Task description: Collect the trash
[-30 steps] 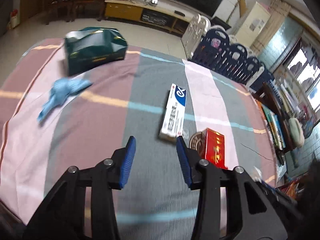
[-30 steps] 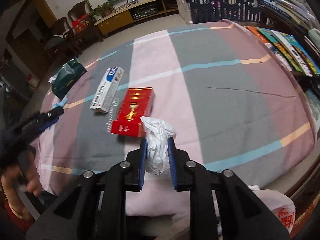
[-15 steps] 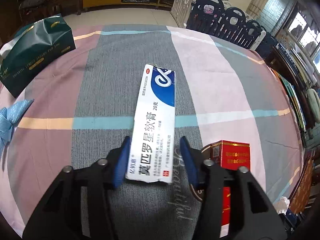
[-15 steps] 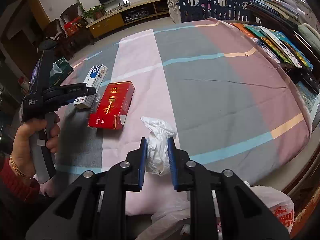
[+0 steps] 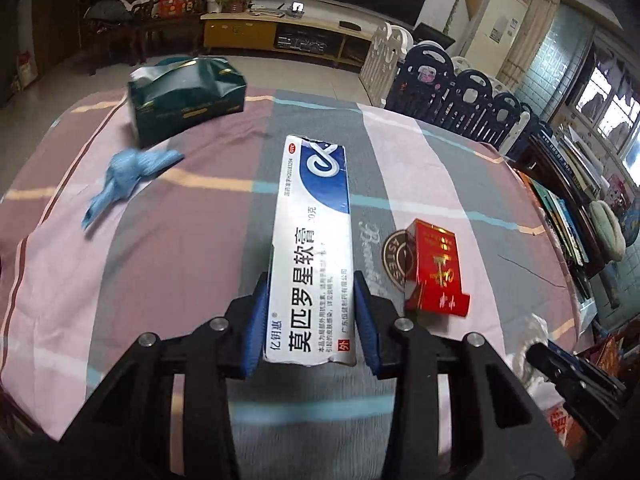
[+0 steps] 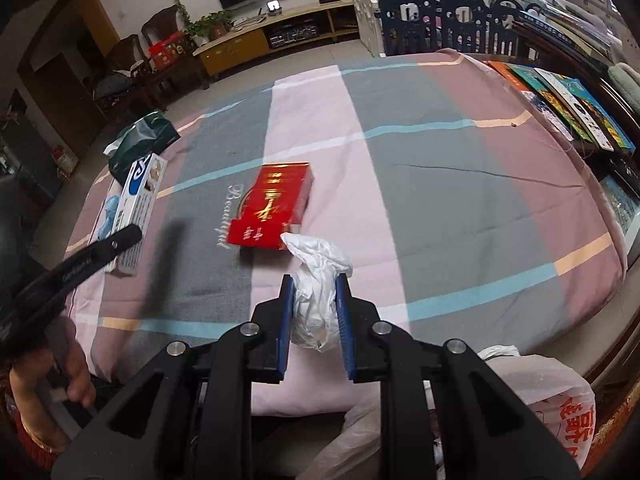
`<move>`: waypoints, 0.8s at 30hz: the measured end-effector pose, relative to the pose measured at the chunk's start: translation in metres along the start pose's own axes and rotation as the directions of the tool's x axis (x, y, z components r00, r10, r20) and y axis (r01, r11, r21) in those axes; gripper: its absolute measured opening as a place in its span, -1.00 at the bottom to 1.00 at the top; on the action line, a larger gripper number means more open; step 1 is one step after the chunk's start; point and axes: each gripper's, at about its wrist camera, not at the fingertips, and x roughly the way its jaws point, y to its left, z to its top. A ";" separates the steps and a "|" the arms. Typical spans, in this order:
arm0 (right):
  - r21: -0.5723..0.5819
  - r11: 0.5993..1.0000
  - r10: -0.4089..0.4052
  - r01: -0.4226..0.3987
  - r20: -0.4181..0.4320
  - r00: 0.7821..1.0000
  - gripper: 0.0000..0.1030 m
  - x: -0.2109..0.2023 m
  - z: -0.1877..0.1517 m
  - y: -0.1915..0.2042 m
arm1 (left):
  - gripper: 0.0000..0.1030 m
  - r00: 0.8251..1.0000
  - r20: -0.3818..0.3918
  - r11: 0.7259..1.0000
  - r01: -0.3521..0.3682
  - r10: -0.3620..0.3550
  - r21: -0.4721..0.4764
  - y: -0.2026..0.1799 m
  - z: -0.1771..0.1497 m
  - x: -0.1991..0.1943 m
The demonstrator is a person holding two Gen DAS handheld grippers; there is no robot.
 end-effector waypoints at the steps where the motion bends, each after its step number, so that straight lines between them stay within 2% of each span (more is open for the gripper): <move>1: -0.021 1.000 0.012 -0.012 -0.010 1.000 -0.58 0.001 -0.002 0.011 | -0.21 1.000 -0.006 1.000 0.001 -0.001 -0.021 0.009 -0.010 -0.008; 5: -0.117 0.992 0.038 -0.042 -0.040 0.998 -0.58 0.011 -0.011 0.058 | -0.21 0.998 -0.066 0.995 0.004 -0.011 -0.103 0.046 -0.034 -0.019; 7: -0.158 0.987 0.006 -0.016 -0.064 0.998 -0.58 0.030 -0.014 0.076 | -0.21 0.995 -0.096 0.989 0.000 -0.014 -0.149 0.064 -0.038 -0.021; 9: -0.147 0.989 -0.042 0.028 -0.094 0.995 -0.57 0.049 -0.015 0.077 | -0.21 0.995 -0.098 0.984 0.014 -0.032 -0.177 0.074 -0.041 -0.027; 10: -0.125 0.992 -0.041 0.026 -0.121 0.992 -0.54 0.056 -0.016 0.077 | -0.21 0.995 -0.090 0.983 0.018 -0.035 -0.181 0.078 -0.040 -0.030; 11: -0.103 0.995 -0.033 0.020 -0.131 0.991 -0.43 0.060 -0.017 0.075 | -0.21 0.996 -0.086 0.983 0.023 -0.039 -0.182 0.080 -0.040 -0.033; 12: -0.089 0.996 -0.035 0.023 -0.137 0.990 -0.20 0.062 -0.018 0.074 | -0.21 0.996 -0.084 0.982 0.027 -0.043 -0.184 0.077 -0.041 -0.032; 14: -0.099 0.993 -0.080 0.067 -0.134 0.988 0.04 0.065 -0.021 0.075 | -0.21 0.995 -0.088 0.980 0.036 -0.054 -0.196 0.074 -0.042 -0.029; 15: -0.111 0.988 -0.120 0.106 -0.128 0.984 0.06 0.066 -0.022 0.076 | -0.21 0.994 -0.090 0.979 0.037 -0.056 -0.199 0.073 -0.043 -0.029; 21: -0.151 0.977 -0.172 0.150 -0.148 0.974 0.03 0.077 -0.029 0.084 | -0.21 0.997 -0.061 0.980 0.030 -0.043 -0.198 0.073 -0.046 -0.036; 22: -0.161 0.975 -0.176 0.153 -0.145 0.974 -0.04 0.077 -0.031 0.087 | -0.21 0.998 -0.055 0.979 0.032 -0.044 -0.201 0.074 -0.046 -0.038; 23: -0.173 0.973 -0.177 0.152 -0.141 0.974 -0.25 0.077 -0.033 0.090 | -0.21 0.998 -0.051 0.979 0.030 -0.041 -0.201 0.075 -0.045 -0.038; 24: -0.181 0.972 -0.174 0.147 -0.139 0.975 -0.38 0.077 -0.034 0.094 | -0.21 0.998 -0.050 0.979 0.028 -0.039 -0.201 0.075 -0.046 -0.038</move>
